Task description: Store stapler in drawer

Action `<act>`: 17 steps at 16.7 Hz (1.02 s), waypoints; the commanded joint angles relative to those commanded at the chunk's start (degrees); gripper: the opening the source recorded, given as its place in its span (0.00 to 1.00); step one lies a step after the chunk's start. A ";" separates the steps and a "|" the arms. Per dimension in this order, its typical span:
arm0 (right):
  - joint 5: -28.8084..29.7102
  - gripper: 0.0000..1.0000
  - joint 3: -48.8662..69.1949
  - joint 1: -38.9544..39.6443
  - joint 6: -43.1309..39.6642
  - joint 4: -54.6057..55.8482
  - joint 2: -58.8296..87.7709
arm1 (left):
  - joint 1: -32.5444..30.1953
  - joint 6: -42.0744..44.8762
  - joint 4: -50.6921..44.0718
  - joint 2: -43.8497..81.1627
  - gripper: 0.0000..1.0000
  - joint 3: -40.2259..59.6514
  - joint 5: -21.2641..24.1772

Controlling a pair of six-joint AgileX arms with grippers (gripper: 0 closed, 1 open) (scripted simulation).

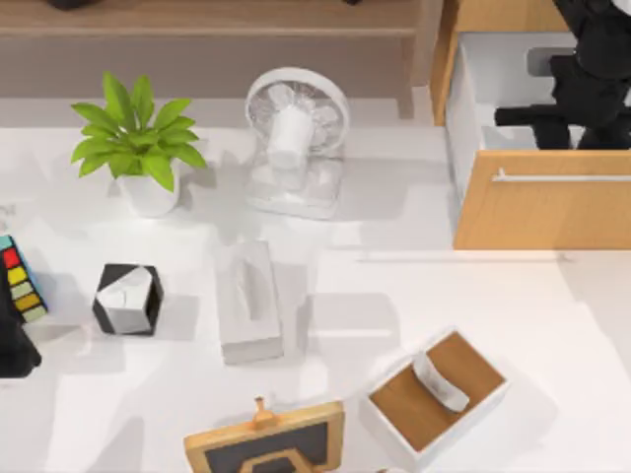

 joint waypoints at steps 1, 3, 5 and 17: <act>-0.09 0.00 -0.13 0.00 -0.02 0.20 0.03 | 0.00 0.00 0.00 0.00 1.00 0.00 0.00; -0.09 0.00 -0.13 0.00 -0.02 0.20 0.03 | 0.00 0.00 0.00 0.00 1.00 0.00 0.00; -0.09 0.08 -0.13 0.00 -0.02 0.20 0.03 | 0.00 0.00 0.00 0.00 1.00 0.00 0.00; -0.09 0.98 -0.13 0.00 -0.02 0.20 0.03 | 0.00 0.00 0.00 0.00 1.00 0.00 0.00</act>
